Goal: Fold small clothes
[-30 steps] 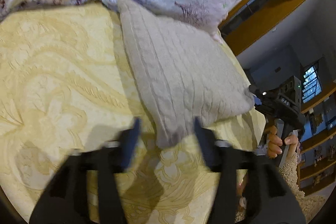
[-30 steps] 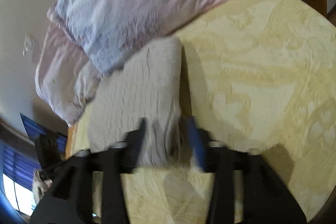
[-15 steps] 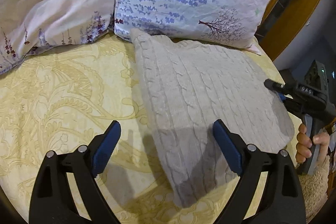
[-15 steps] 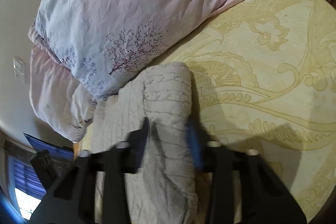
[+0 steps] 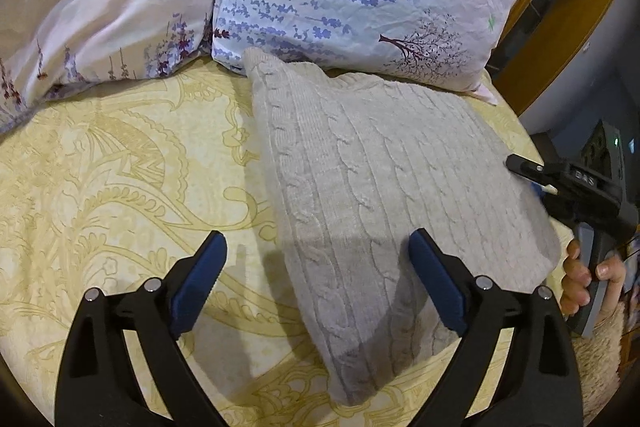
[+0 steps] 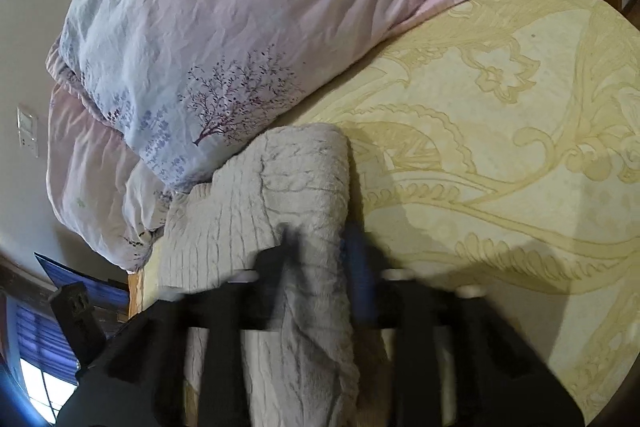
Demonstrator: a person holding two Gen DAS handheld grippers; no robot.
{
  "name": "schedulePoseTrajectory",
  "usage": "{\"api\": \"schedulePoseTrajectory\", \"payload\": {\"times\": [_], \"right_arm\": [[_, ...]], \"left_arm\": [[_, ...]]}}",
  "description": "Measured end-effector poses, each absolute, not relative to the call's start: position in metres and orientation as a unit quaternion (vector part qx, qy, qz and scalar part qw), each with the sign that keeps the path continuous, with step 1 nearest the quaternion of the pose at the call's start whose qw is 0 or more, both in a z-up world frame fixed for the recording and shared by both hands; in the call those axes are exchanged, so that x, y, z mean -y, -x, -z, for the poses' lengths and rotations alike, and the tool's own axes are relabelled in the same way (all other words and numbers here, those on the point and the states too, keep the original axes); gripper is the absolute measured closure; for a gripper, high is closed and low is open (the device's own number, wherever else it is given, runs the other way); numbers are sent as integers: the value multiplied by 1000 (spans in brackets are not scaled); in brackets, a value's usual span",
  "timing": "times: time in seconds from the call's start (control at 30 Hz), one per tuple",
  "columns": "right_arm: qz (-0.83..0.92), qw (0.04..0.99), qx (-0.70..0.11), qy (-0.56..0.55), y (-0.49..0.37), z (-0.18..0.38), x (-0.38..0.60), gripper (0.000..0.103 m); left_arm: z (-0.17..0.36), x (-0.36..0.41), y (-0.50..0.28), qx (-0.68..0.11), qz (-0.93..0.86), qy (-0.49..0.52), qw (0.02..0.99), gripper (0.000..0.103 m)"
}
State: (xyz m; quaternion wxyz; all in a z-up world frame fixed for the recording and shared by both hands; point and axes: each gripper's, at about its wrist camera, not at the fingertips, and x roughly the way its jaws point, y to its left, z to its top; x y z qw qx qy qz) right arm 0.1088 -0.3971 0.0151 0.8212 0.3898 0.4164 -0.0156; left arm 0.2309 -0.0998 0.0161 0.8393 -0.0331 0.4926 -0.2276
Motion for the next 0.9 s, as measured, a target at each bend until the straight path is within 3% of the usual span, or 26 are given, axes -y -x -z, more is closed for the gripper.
{"api": "schedulePoseTrajectory", "payload": {"times": [0.03, 0.27, 0.3, 0.33, 0.37, 0.47, 0.53, 0.6, 0.9], "right_arm": [[13, 822, -416, -390, -107, -16, 398, 29], [-22, 804, -448, -391, -112, -2, 388, 29], [-24, 807, -447, -385, -112, -3, 386, 32], [-34, 806, -446, -387, -112, -3, 383, 48], [-51, 802, -447, -393, -113, -1, 380, 55], [-58, 806, -452, -378, -115, -1, 372, 56], [-66, 804, -450, -384, -114, 0, 370, 66], [-78, 802, -446, -390, -114, -1, 366, 71], [-123, 831, -428, -333, -127, -31, 307, 77]], "left_arm": [[-15, 99, -234, -496, 231, 43, 836, 11], [8, 91, -265, -534, 264, 175, 784, 13], [8, 90, -266, -527, 268, 190, 784, 18], [8, 90, -268, -526, 275, 199, 779, 28], [9, 90, -269, -530, 277, 211, 773, 29], [10, 87, -269, -525, 278, 224, 773, 39], [8, 83, -266, -519, 285, 229, 773, 54], [4, 78, -263, -512, 296, 231, 773, 62], [-31, 33, -237, -483, 318, 191, 793, 68]]}}
